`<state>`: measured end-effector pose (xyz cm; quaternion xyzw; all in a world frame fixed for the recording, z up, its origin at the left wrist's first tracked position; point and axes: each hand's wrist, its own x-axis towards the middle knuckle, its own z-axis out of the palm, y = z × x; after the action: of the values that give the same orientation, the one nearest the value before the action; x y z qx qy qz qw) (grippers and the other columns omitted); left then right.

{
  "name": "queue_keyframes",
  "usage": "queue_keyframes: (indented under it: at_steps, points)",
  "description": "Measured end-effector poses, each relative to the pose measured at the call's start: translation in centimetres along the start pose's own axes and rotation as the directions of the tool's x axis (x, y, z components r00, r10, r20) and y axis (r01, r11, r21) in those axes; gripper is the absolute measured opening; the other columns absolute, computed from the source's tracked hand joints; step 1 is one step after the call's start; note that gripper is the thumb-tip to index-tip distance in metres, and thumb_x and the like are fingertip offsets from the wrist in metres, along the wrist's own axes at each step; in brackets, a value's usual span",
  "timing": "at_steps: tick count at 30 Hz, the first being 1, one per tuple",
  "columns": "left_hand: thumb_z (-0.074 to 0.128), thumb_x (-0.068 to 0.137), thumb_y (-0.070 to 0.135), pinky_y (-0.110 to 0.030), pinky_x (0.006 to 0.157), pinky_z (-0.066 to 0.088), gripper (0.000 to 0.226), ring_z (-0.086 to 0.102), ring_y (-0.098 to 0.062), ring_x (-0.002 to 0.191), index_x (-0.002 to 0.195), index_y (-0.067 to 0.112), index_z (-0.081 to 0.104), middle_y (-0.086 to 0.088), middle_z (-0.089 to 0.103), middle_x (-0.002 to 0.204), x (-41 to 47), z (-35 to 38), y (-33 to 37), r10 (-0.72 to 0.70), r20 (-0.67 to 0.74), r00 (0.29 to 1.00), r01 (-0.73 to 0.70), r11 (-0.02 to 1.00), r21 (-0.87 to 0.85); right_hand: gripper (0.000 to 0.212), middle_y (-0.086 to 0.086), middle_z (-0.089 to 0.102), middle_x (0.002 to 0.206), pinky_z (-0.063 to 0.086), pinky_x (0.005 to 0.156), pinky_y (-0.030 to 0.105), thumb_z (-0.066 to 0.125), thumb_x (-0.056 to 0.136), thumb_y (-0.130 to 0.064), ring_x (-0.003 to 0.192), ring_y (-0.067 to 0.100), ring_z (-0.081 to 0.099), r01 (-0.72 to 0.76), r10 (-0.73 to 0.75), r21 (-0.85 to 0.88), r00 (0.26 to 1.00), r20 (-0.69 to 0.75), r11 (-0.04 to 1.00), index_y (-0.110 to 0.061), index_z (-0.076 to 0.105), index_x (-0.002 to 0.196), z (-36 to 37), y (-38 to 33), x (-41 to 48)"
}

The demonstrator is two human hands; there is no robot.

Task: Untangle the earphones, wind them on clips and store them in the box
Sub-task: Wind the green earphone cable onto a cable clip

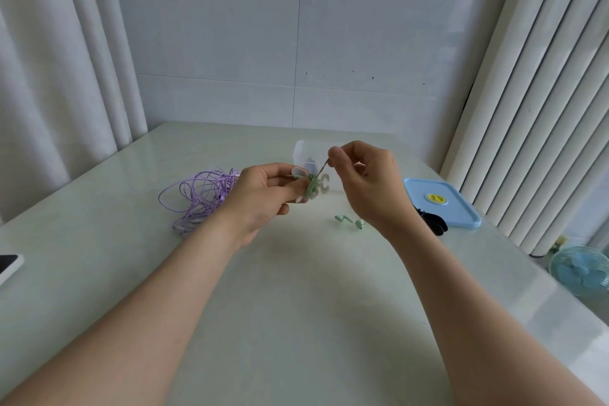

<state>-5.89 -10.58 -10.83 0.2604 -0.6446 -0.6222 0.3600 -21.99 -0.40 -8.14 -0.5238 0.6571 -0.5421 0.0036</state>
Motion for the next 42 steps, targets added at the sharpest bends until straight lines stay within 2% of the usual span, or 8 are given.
queue_keyframes:
  at_steps: [8, 12, 15, 21, 28, 32, 36, 42]
  points:
    - [0.076, 0.089, 0.012, -0.022, 0.061, 0.042, 0.025, 0.067, -0.020, 0.082, 0.112, 0.002, 0.075, -0.021, 0.070, 0.096, -0.5, 0.4, 0.1, -0.083, 0.209, 0.974, 0.112, 0.985, -0.131, 0.024, -0.007, 0.071, 0.078, 0.048, 0.064, 0.028, 0.062, 0.104, -0.039, 0.071, 0.008, 0.063, -0.046, 0.043, -0.119, 0.999, -0.022, 0.992, -0.023, 0.074, 0.091, 0.0, 0.9, 0.4]
    - [0.071, 0.091, 0.010, -0.021, 0.063, 0.045, 0.033, 0.066, -0.015, 0.077, 0.122, -0.004, 0.070, -0.017, 0.072, 0.094, -0.6, 0.4, 0.4, -0.063, 0.288, 0.956, 0.120, 0.976, -0.184, 0.028, -0.013, 0.059, 0.058, 0.033, 0.049, 0.014, 0.062, 0.105, -0.036, 0.049, 0.003, 0.047, -0.063, 0.067, -0.084, 0.997, 0.039, 0.994, -0.019, 0.073, 0.085, -0.2, 0.8, 0.4]
    - [0.069, 0.092, 0.009, -0.023, 0.070, 0.049, 0.033, 0.068, -0.012, 0.076, 0.123, -0.001, 0.070, -0.011, 0.077, 0.096, -0.7, 0.1, 0.4, -0.044, 0.303, 0.952, 0.102, 0.979, -0.178, 0.037, -0.006, 0.044, 0.054, 0.031, 0.050, 0.025, 0.060, 0.105, -0.035, 0.051, 0.013, 0.034, -0.153, 0.154, -0.023, 0.976, 0.153, 0.988, -0.009, 0.070, 0.080, -0.5, 1.0, 0.2]
    - [0.070, 0.090, 0.009, -0.019, 0.072, 0.056, 0.028, 0.073, -0.013, 0.081, 0.117, 0.001, 0.071, -0.012, 0.078, 0.096, -0.1, 0.2, 0.8, 0.039, 0.063, 0.997, -0.015, 0.937, -0.350, 0.041, 0.001, 0.050, 0.062, 0.039, 0.065, 0.032, 0.054, 0.107, -0.038, 0.055, 0.014, 0.045, -0.241, 0.236, -0.033, 0.897, 0.374, 0.970, -0.013, 0.074, 0.080, -0.6, 0.0, -0.4]
    - [0.072, 0.096, 0.009, -0.017, 0.071, 0.056, 0.023, 0.074, -0.011, 0.084, 0.117, 0.000, 0.073, -0.011, 0.076, 0.097, 0.6, -0.3, 0.1, -0.014, -0.147, 0.989, -0.040, 0.933, -0.358, 0.030, 0.011, 0.066, 0.063, 0.057, 0.058, 0.034, 0.054, 0.103, -0.018, 0.056, 0.023, 0.066, -0.177, 0.176, -0.060, 0.766, 0.619, 0.982, -0.005, 0.076, 0.089, 0.0, -2.5, -1.8]
    - [0.080, 0.092, 0.021, -0.025, 0.074, 0.055, 0.027, 0.072, -0.010, 0.086, 0.117, 0.012, 0.077, -0.005, 0.080, 0.106, 0.7, 0.0, -0.2, -0.062, -0.201, 0.978, 0.008, 0.966, -0.258, 0.029, 0.009, 0.076, 0.074, 0.061, 0.075, 0.036, 0.059, 0.099, -0.017, 0.070, 0.015, 0.070, -0.121, 0.127, -0.053, 0.761, 0.636, 0.991, -0.008, 0.080, 0.081, -0.3, -2.9, -1.7]
    - [0.081, 0.091, 0.024, -0.028, 0.072, 0.054, 0.022, 0.074, -0.010, 0.084, 0.112, 0.017, 0.076, -0.002, 0.081, 0.102, 0.4, 0.4, -0.5, -0.025, -0.269, 0.963, 0.003, 0.997, -0.082, 0.029, 0.001, 0.069, 0.068, 0.046, 0.072, 0.031, 0.063, 0.094, -0.023, 0.069, 0.013, 0.054, -0.083, 0.103, -0.062, 0.774, 0.625, 0.995, -0.013, 0.079, 0.071, -0.4, -2.9, -1.7]
    - [0.083, 0.089, 0.017, -0.033, 0.061, 0.061, 0.016, 0.078, -0.016, 0.077, 0.102, 0.015, 0.074, 0.001, 0.076, 0.101, 0.0, 0.7, -0.5, 0.142, -0.299, 0.944, -0.103, 0.984, 0.144, 0.031, 0.020, 0.076, 0.082, 0.059, 0.082, 0.042, 0.051, 0.099, -0.009, 0.084, 0.033, 0.075, -0.357, 0.117, 0.245, 0.746, 0.656, 0.901, 0.000, 0.071, 0.077, -1.2, -3.3, -1.5]
